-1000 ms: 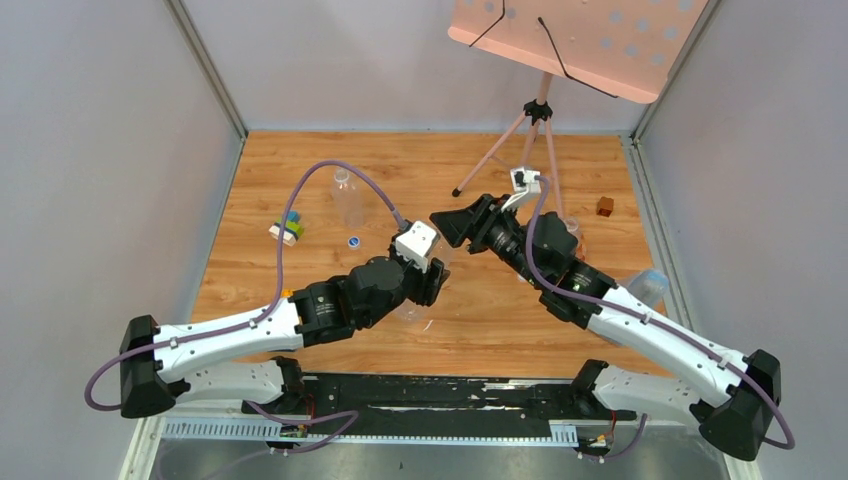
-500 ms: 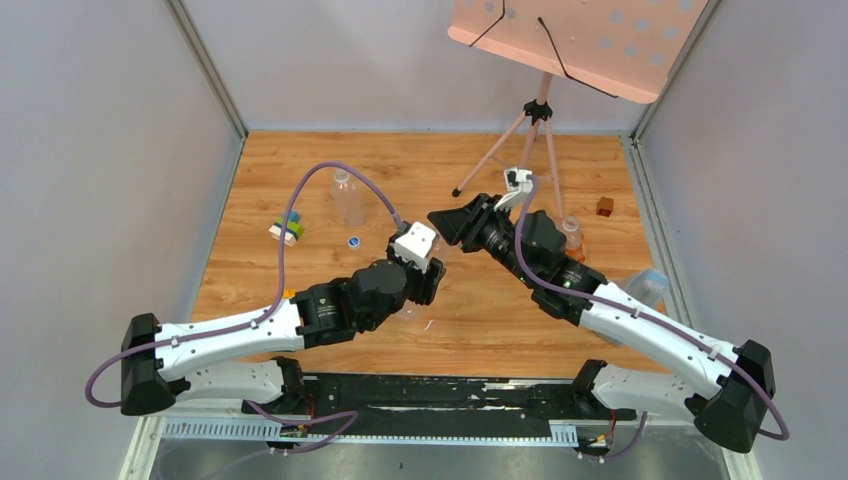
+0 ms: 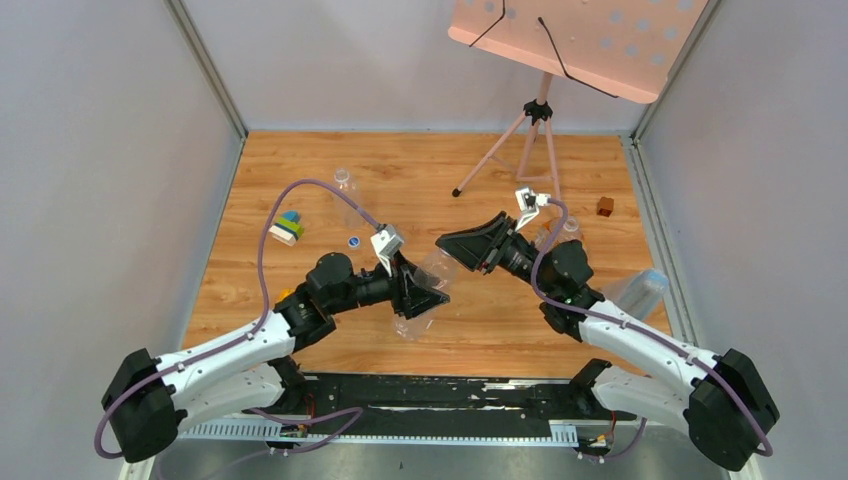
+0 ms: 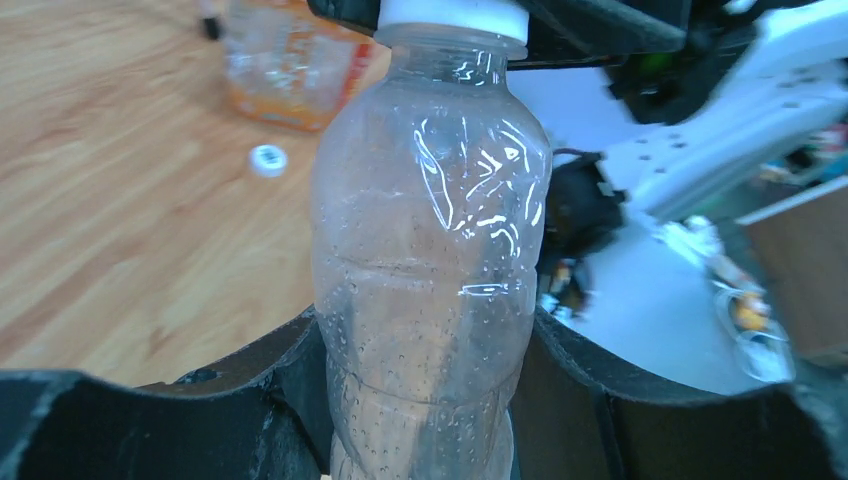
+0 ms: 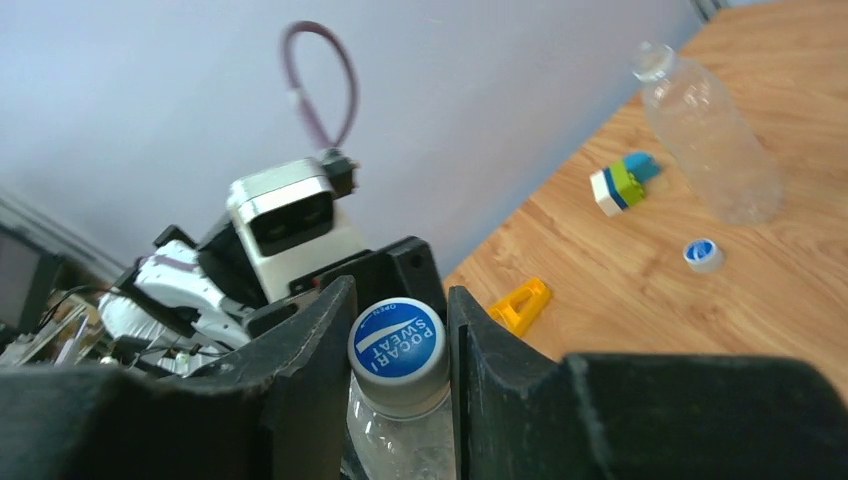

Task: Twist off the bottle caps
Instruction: Unscrew the bottle cap from the plastic bottle.

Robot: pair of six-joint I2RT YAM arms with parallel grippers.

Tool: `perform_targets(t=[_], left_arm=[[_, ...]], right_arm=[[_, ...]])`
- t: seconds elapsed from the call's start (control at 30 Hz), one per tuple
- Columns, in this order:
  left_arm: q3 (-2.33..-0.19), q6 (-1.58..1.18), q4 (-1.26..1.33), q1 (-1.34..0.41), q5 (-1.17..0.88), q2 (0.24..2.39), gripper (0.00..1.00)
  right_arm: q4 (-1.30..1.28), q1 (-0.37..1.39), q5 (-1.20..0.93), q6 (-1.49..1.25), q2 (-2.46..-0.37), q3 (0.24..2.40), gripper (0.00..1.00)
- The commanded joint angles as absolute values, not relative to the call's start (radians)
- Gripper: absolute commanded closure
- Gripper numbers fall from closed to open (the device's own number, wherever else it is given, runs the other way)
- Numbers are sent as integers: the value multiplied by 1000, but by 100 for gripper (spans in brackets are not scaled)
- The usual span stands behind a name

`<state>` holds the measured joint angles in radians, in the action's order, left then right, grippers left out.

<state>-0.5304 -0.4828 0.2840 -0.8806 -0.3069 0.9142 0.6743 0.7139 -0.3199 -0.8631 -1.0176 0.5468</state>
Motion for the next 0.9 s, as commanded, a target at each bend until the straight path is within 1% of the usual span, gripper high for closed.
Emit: perform_targets(t=[0.0, 0.13, 0.27, 0.43, 0.53, 0.57, 0.6, 0.63, 0.67, 0.7, 0.73, 0.77, 0.8, 0.83, 0.87], left_arm=[[-466, -799, 747, -746, -383, 956, 100], [-429, -937, 990, -703, -469, 1043, 100], [-418, -1035, 1205, -681, -538, 1111, 100], [-424, -1178, 1528, -664, -643, 1234, 100], [-443, -1186, 1546, -663, -692, 1260, 100], [-445, -1180, 1528, -663, -695, 1256, 100], [-447, -1162, 1510, -663, -696, 1243, 100], [-447, -1142, 1437, -663, -691, 1230, 100], [-451, -1079, 1383, -663, -686, 1190, 100], [-456, -1037, 1215, -664, -675, 1165, 100], [-478, -920, 1114, -666, -666, 1106, 100], [-495, -855, 854, -678, -634, 1074, 100], [-546, -702, 706, -687, -608, 1010, 100], [-580, -552, 422, -712, -534, 985, 100], [-645, -487, 199, -723, -499, 950, 100]], right_arm=[[1166, 698, -584, -979, -976, 515, 100], [1318, 696, -779, -1007, -1018, 537, 100], [1418, 691, -898, -1046, -1048, 553, 100], [1416, 677, -1020, -1065, -1049, 588, 100], [1347, 665, -1061, -1046, -1034, 613, 100], [1269, 663, -1041, -1008, -1012, 625, 93], [1108, 663, -997, -951, -978, 632, 73], [969, 663, -928, -874, -936, 642, 49], [834, 663, -856, -806, -894, 648, 36], [713, 663, -763, -754, -854, 658, 29], [594, 661, -676, -707, -824, 677, 25], [494, 661, -615, -659, -798, 700, 23], [403, 661, -552, -641, -783, 728, 22], [294, 661, -496, -618, -776, 762, 22], [233, 661, -476, -592, -772, 787, 22]])
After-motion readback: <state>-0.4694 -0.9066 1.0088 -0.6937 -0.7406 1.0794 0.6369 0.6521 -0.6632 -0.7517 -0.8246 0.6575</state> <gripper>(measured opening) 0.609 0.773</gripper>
